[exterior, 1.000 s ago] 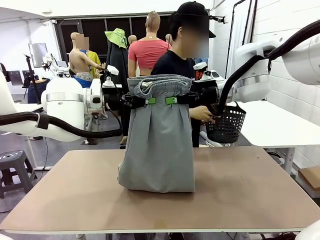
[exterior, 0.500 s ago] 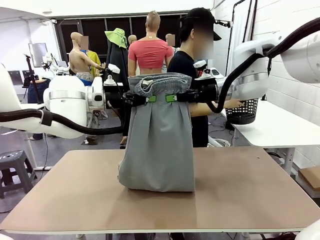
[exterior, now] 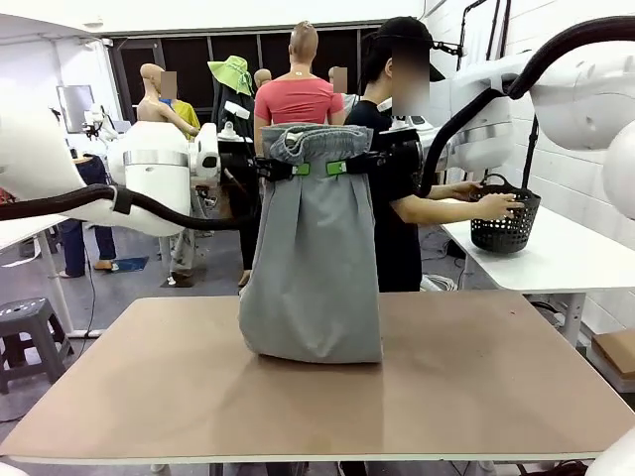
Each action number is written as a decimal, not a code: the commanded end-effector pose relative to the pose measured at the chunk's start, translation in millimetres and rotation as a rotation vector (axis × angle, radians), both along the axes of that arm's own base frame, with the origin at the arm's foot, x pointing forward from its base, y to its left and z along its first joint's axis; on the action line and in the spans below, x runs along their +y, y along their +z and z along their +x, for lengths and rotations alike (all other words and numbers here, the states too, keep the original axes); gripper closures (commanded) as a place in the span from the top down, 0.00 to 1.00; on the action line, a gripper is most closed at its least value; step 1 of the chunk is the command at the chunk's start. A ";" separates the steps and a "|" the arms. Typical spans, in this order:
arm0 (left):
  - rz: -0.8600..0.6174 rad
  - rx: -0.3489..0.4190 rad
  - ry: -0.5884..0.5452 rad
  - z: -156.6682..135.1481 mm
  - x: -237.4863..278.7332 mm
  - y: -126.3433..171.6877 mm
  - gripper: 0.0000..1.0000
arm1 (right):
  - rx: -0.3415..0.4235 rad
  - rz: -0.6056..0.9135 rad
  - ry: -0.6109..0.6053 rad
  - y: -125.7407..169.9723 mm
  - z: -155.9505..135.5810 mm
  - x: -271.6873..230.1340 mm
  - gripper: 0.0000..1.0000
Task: Fold the training pants.
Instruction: Fold the Training pants in half.
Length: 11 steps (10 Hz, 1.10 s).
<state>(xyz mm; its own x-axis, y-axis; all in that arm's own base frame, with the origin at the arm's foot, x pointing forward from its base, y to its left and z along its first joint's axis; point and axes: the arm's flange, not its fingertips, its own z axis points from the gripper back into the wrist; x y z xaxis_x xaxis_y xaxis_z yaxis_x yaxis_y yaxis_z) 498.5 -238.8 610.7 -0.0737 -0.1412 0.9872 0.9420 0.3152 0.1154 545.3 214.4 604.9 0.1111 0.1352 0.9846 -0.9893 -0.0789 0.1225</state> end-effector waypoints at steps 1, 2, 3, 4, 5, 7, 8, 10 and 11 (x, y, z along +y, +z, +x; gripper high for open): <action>0.010 -0.007 0.049 40.9 17.0 21.9 0.00 | 0.016 -0.043 0.005 15.7 25.2 2.8 0.00; 0.009 0.001 0.084 45.0 21.1 27.2 0.00 | 0.022 -0.058 -0.005 18.1 25.1 4.7 0.00; 0.029 0.008 0.126 25.2 20.7 28.7 0.00 | 0.030 -0.051 -0.015 19.5 2.2 0.4 0.00; 0.004 -0.013 0.008 27.6 6.4 13.2 0.00 | 0.000 -0.012 -0.023 12.4 22.1 7.3 0.00; 0.004 -0.013 0.008 27.6 6.4 13.2 0.00 | 0.000 -0.012 -0.023 12.4 22.1 7.3 0.00; 0.004 -0.013 0.008 27.6 6.4 13.2 0.00 | 0.004 -0.015 -0.036 13.6 24.3 9.1 0.00; 0.009 -0.003 0.014 28.2 3.6 12.7 0.00 | 0.017 -0.036 -0.043 15.5 40.9 10.9 0.00; 0.028 -0.038 0.044 64.1 17.5 28.4 0.00 | -0.008 -0.068 -0.083 25.3 77.6 16.5 0.00; 0.022 -0.060 0.046 74.6 21.4 33.9 0.00 | -0.010 -0.074 -0.090 29.4 88.7 18.1 0.00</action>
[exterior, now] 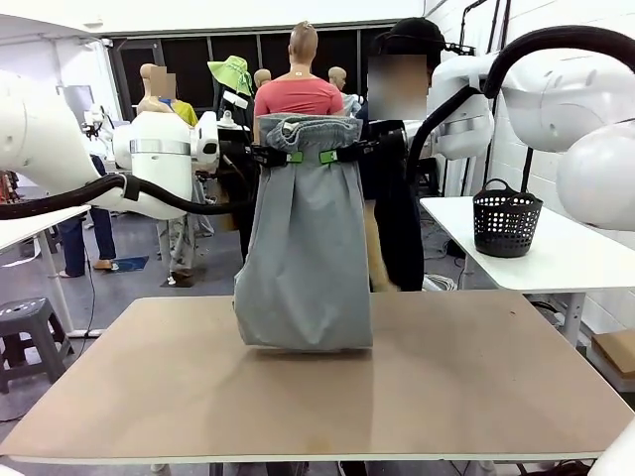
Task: Fold the training pants.
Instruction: Fold the Training pants in half.
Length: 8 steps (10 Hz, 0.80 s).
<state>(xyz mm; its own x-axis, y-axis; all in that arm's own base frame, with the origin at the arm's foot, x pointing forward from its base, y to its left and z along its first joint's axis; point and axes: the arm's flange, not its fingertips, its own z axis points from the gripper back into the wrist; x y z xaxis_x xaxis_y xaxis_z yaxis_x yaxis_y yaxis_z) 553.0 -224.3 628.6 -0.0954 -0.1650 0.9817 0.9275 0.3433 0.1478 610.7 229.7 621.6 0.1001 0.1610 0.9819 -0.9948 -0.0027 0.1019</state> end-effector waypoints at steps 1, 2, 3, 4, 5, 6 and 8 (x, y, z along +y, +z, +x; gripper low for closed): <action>0.005 -0.039 0.049 29.3 7.6 16.5 0.00 | 0.024 -0.054 -0.030 15.2 32.5 3.3 0.00; 0.006 -0.050 0.060 39.4 11.4 15.4 0.00 | 0.029 -0.052 -0.021 15.0 43.2 5.6 0.00; 0.000 -0.038 0.073 38.9 13.0 10.3 0.00 | 0.038 -0.051 -0.020 12.5 39.6 7.2 0.00; -0.008 -0.024 0.074 38.3 18.2 4.0 0.00 | 0.045 -0.036 -0.014 5.2 34.7 9.1 0.00; -0.009 -0.003 0.059 34.3 21.3 -9.9 0.00 | 0.064 -0.037 -0.007 -9.4 30.3 6.0 0.00; -0.025 0.017 0.050 32.4 26.0 -24.4 0.00 | 0.101 -0.026 -0.015 -28.6 32.4 3.2 0.00; -0.043 0.087 0.058 18.0 34.3 -55.1 0.00 | 0.155 0.003 0.001 -58.6 19.3 6.8 0.00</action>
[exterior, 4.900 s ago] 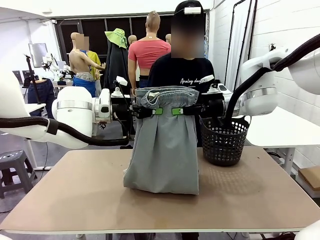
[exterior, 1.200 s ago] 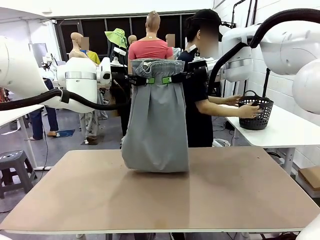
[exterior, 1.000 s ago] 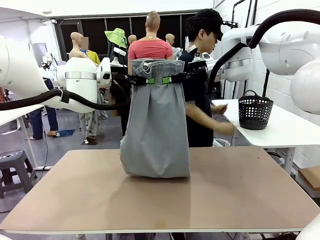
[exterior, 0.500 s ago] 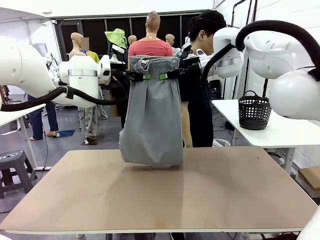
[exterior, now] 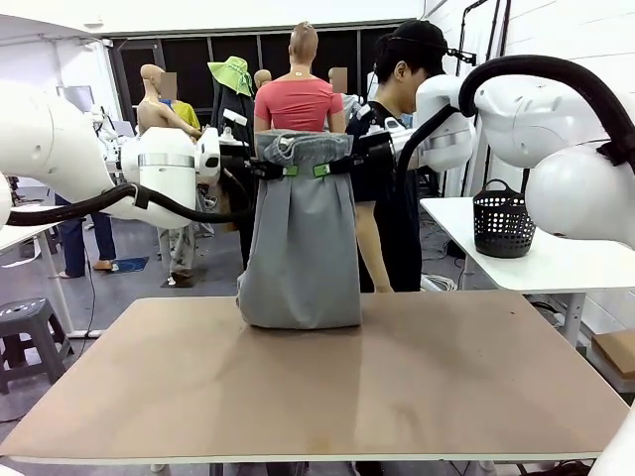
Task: Fold the training pants.
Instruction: Fold the Training pants in half.
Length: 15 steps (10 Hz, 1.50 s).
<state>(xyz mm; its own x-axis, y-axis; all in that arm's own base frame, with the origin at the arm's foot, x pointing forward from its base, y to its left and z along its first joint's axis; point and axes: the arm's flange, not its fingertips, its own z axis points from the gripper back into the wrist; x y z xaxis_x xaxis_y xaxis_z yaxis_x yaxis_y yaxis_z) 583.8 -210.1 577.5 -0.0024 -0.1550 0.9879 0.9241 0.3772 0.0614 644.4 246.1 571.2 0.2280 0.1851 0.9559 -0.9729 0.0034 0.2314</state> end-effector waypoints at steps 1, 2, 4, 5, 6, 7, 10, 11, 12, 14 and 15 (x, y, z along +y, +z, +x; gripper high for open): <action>-0.053 0.033 0.023 -17.7 25.9 -19.9 0.00 | 0.045 0.031 0.016 -19.0 -22.6 -7.2 0.00; -0.073 0.060 0.025 -24.5 27.6 -30.4 0.00 | 0.071 0.047 0.029 -24.0 -31.7 -4.8 0.00; -0.122 0.146 0.031 -48.1 26.2 -42.9 0.00 | 0.182 0.092 0.026 -36.7 -55.7 -1.9 0.00; -0.127 0.209 0.027 -63.6 25.3 -52.7 0.00 | 0.270 0.085 0.020 -51.9 -65.2 -2.5 0.00; -0.145 0.264 0.018 -76.5 24.3 -62.5 0.00 | 0.337 0.084 0.010 -65.5 -73.4 -4.2 0.00; -0.132 0.301 0.013 -88.1 23.7 -73.0 0.00 | 0.397 0.077 0.013 -80.8 -79.8 -5.9 0.00; -0.107 0.339 -0.027 -95.7 27.3 -81.5 0.00 | 0.429 0.041 -0.005 -97.9 -73.2 -4.8 0.00; -0.103 0.331 -0.017 -95.2 13.1 -94.1 0.00 | 0.414 0.040 0.029 -106.8 -80.7 6.6 0.00; -0.103 0.331 -0.017 -95.2 13.1 -94.1 0.00 | 0.414 0.040 0.029 -106.8 -80.7 6.6 0.00; -0.103 0.331 -0.017 -95.2 13.1 -94.1 0.00 | 0.414 0.040 0.029 -106.8 -80.7 6.6 0.00; -0.101 0.342 -0.026 -97.1 12.0 -97.8 0.00 | 0.423 0.035 0.033 -110.1 -82.3 8.4 0.00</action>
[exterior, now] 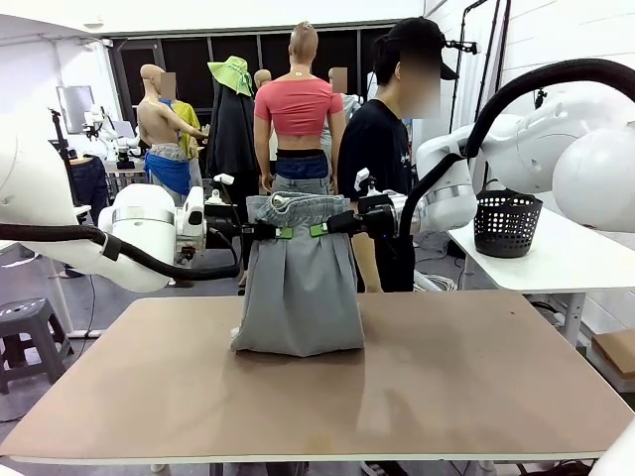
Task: Fold the training pants.
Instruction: Fold the Training pants in half.
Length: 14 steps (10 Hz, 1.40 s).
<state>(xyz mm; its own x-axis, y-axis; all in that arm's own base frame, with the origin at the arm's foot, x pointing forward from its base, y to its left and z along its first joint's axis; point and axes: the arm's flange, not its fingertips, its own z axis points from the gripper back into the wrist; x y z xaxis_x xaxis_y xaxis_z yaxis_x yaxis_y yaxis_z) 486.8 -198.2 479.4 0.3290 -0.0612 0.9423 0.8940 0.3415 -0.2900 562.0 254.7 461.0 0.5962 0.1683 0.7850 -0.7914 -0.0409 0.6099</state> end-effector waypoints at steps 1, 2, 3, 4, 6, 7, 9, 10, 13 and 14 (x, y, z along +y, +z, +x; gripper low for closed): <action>-0.019 0.079 0.013 -17.2 1.8 -5.2 0.00 | 0.048 0.037 0.013 -7.0 -9.9 -1.4 0.00; -0.027 0.133 0.014 -35.0 5.5 -14.7 0.00 | 0.096 0.055 0.023 -18.9 -21.6 -2.8 0.00; -0.023 0.192 0.004 -46.7 11.5 -24.6 0.00 | 0.148 0.062 0.048 -30.5 -30.9 -4.9 0.00; -0.024 0.274 -0.042 -55.2 19.3 -37.9 0.00 | 0.194 0.067 0.094 -41.9 -40.1 -8.1 0.00; -0.086 0.374 -0.125 -72.0 31.2 -69.4 0.00 | 0.256 0.082 0.107 -66.9 -56.2 -11.2 0.00; -0.112 0.395 -0.101 -78.0 38.2 -86.2 0.00 | 0.282 0.088 0.092 -83.4 -60.3 -10.8 0.00; -0.156 0.447 -0.091 -89.5 44.6 -117.7 0.00 | 0.336 0.097 0.068 -113.9 -69.6 -6.8 0.00; -0.136 0.445 -0.082 -89.3 46.3 -125.3 0.00 | 0.350 0.085 0.048 -123.9 -69.8 -4.4 0.00; -0.133 0.451 -0.112 -85.5 23.7 -115.2 0.00 | 0.363 0.041 0.111 -133.8 -84.0 16.0 0.00; -0.133 0.451 -0.112 -85.5 23.7 -115.2 0.00 | 0.363 0.041 0.111 -133.8 -84.0 16.0 0.00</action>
